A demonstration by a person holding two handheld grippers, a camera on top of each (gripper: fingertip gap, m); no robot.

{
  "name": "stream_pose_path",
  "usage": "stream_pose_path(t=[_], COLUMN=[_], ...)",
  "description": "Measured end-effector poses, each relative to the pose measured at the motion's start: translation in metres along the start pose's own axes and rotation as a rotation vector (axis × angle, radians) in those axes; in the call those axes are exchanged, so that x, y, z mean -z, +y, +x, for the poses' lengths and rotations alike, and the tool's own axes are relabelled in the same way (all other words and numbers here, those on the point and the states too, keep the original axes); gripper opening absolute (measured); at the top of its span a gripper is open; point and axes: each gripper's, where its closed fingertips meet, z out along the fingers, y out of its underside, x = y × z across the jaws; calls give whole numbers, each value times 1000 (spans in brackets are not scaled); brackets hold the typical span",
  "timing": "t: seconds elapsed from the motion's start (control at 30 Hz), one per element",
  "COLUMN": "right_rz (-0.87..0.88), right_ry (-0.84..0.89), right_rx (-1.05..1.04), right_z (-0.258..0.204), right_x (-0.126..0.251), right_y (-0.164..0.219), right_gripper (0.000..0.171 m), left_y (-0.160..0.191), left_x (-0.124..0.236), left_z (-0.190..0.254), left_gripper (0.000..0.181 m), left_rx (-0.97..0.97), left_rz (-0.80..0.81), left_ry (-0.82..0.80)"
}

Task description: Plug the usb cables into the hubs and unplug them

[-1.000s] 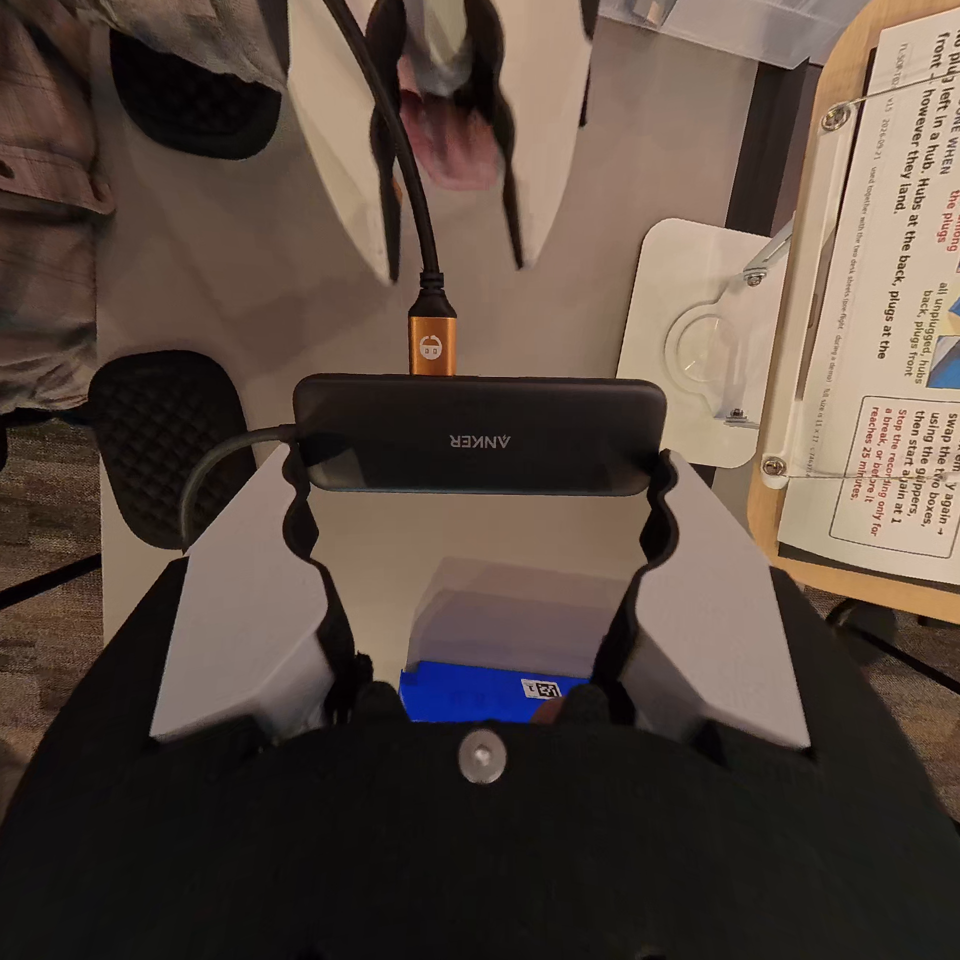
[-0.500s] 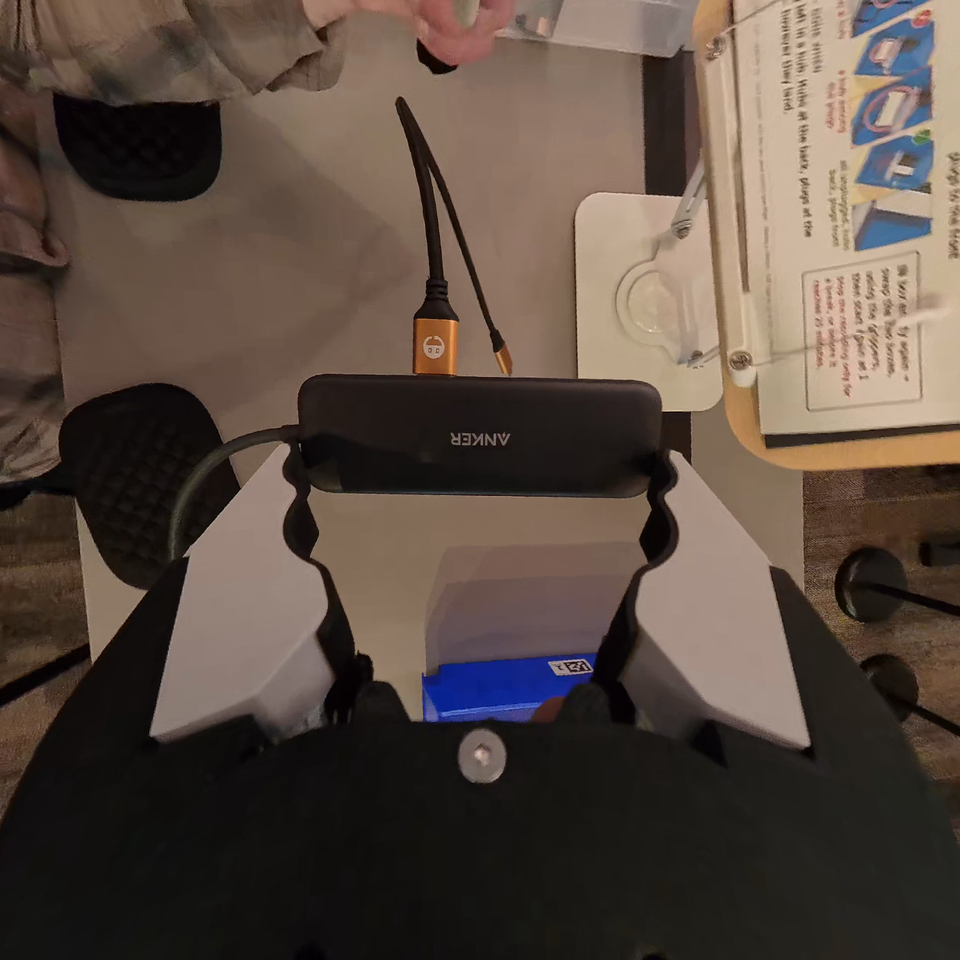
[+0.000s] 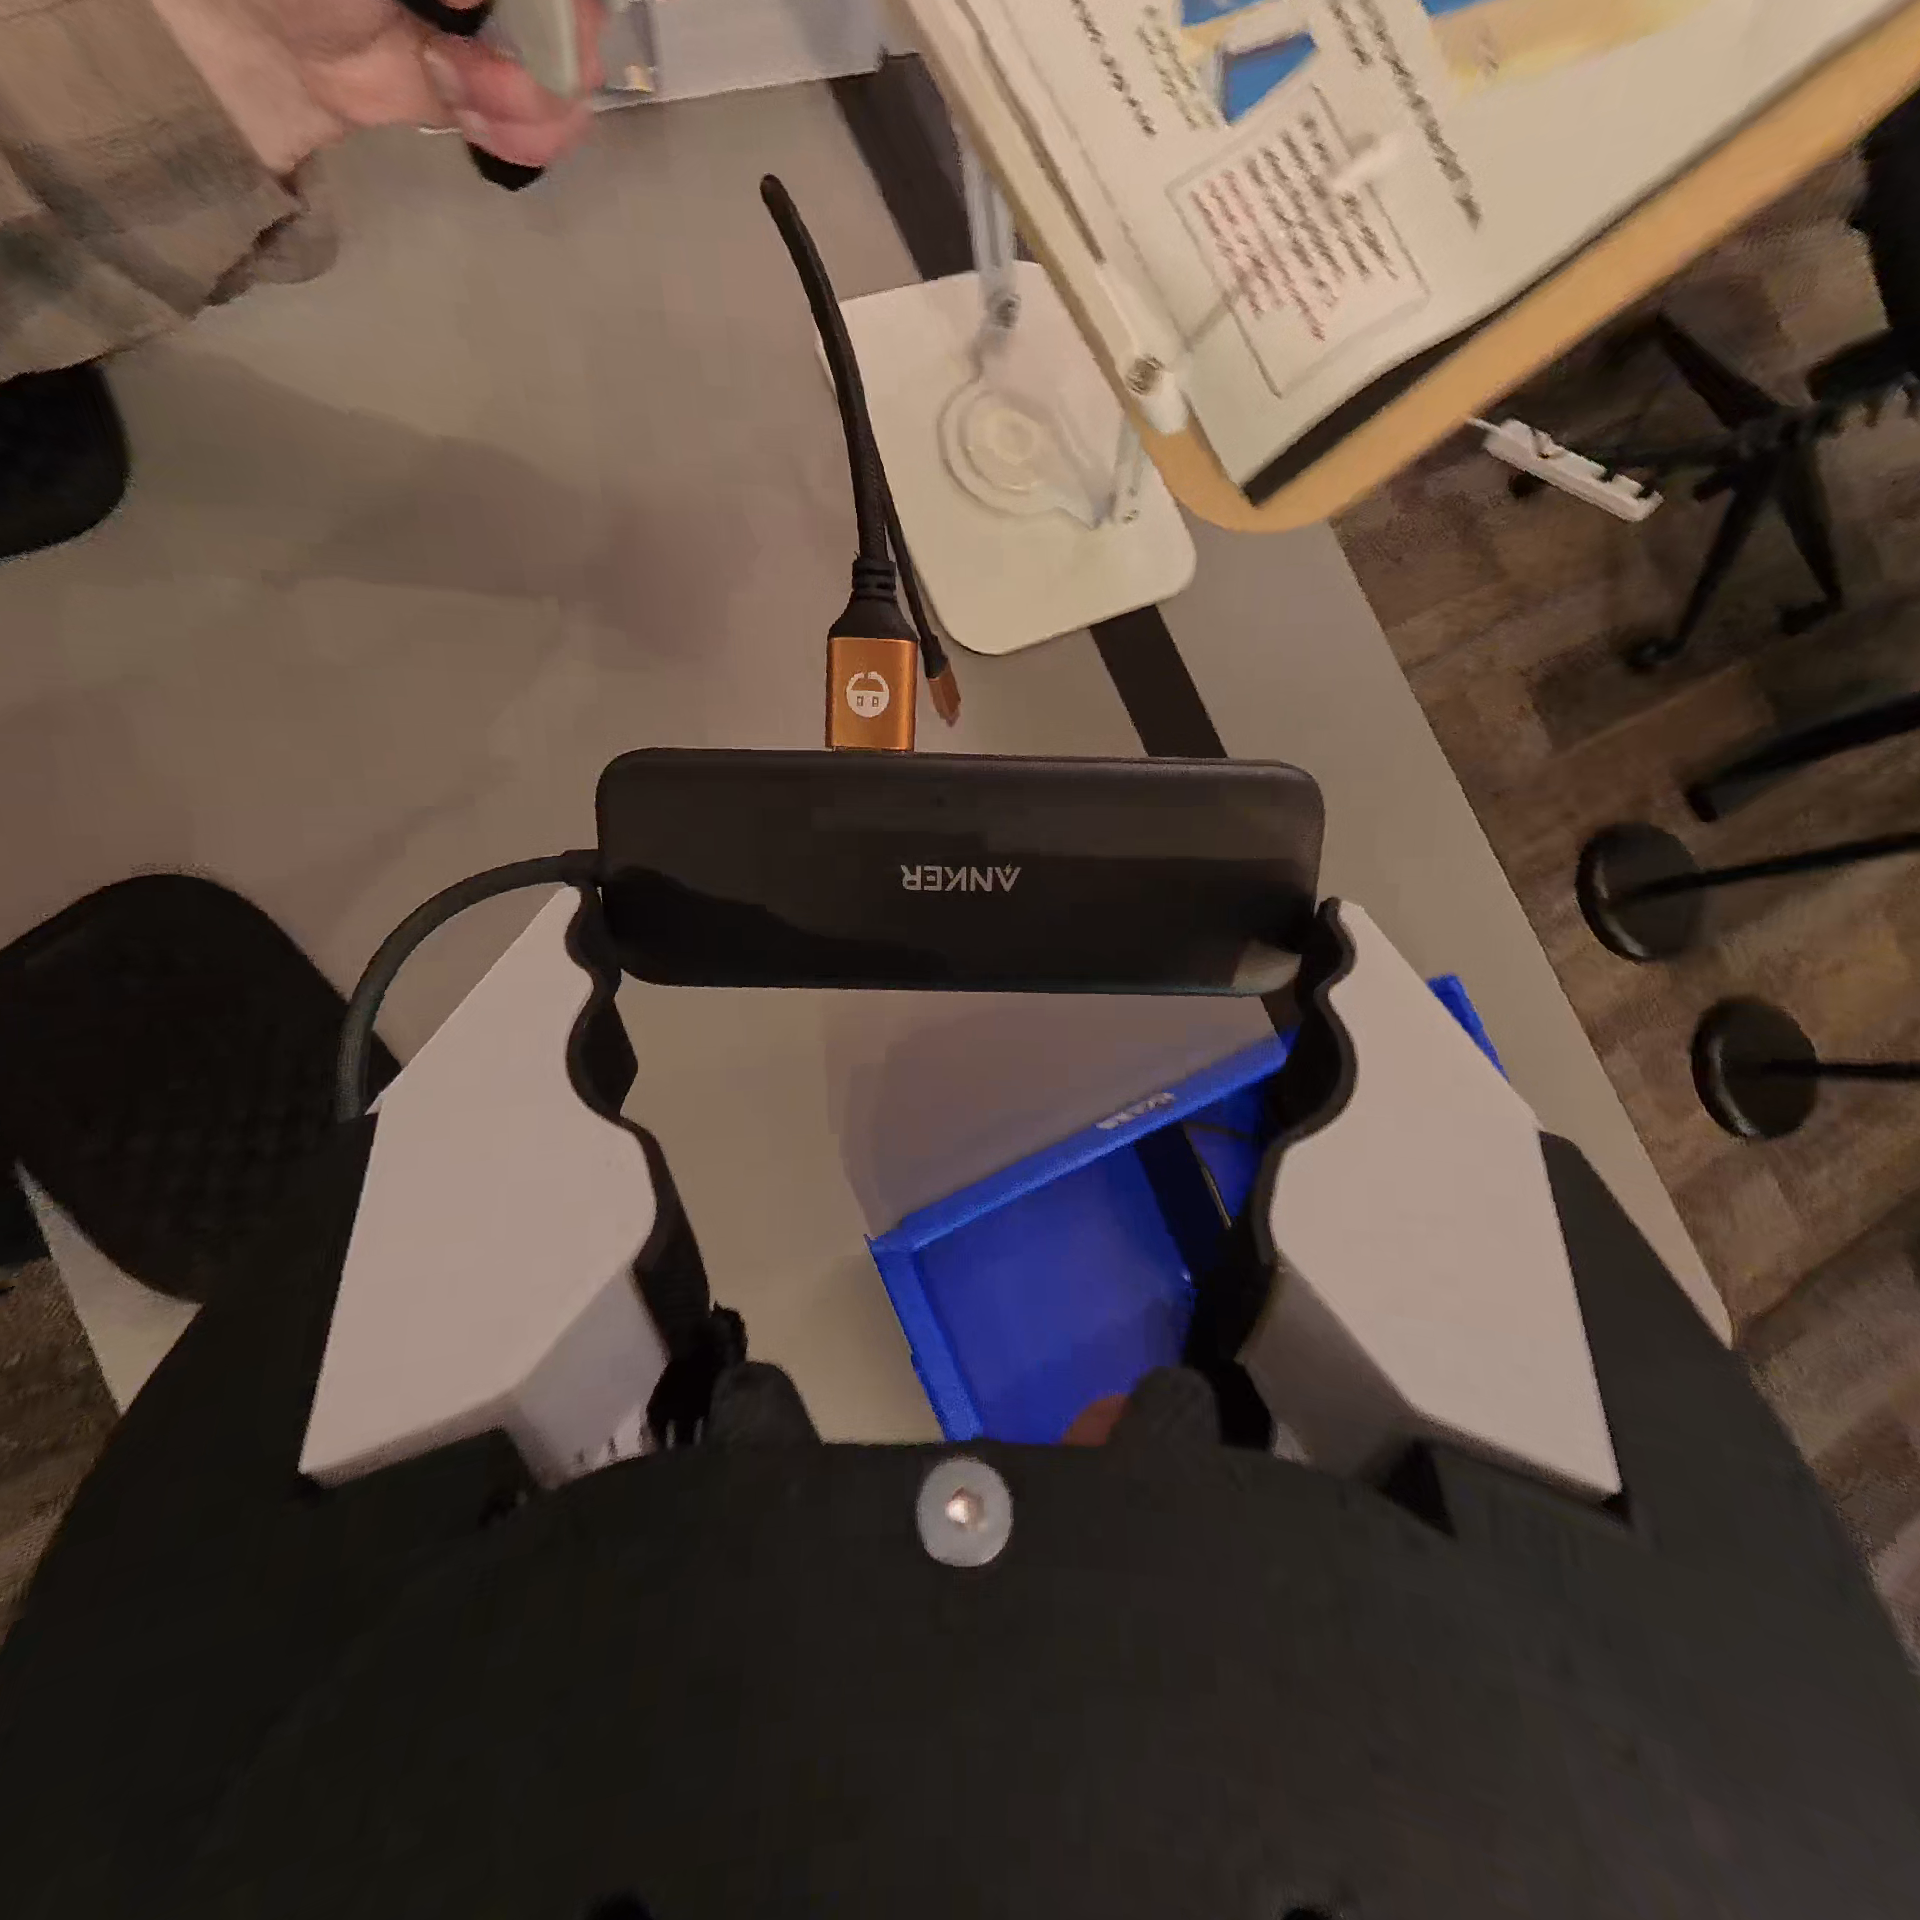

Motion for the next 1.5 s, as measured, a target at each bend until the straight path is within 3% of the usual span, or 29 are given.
stream_pose_path(t=[0.57,0.8,1.03,1.37,1.5], right_rz=[39,223,322,509,518], right_ry=[534,819,1165,1148,1158], right_rx=[-351,-503,-507,-652,-744], right_z=[133,193,223,198,199], right_x=[54,88,96,88,76], right_y=[100,115,135,134,153], right_gripper=[128,128,129,128,128], left_y=[21,25,26,29,29], left_x=[-10,-8,-5,-2,-3], left_z=[-8,-17,-25,-34,-34], left_gripper=[21,21,21,21,21], left_rx=[28,63,83,123,122], left_rz=[-36,-26,-12,0,-3], left_ry=[-27,-34,-51,-61,-63])
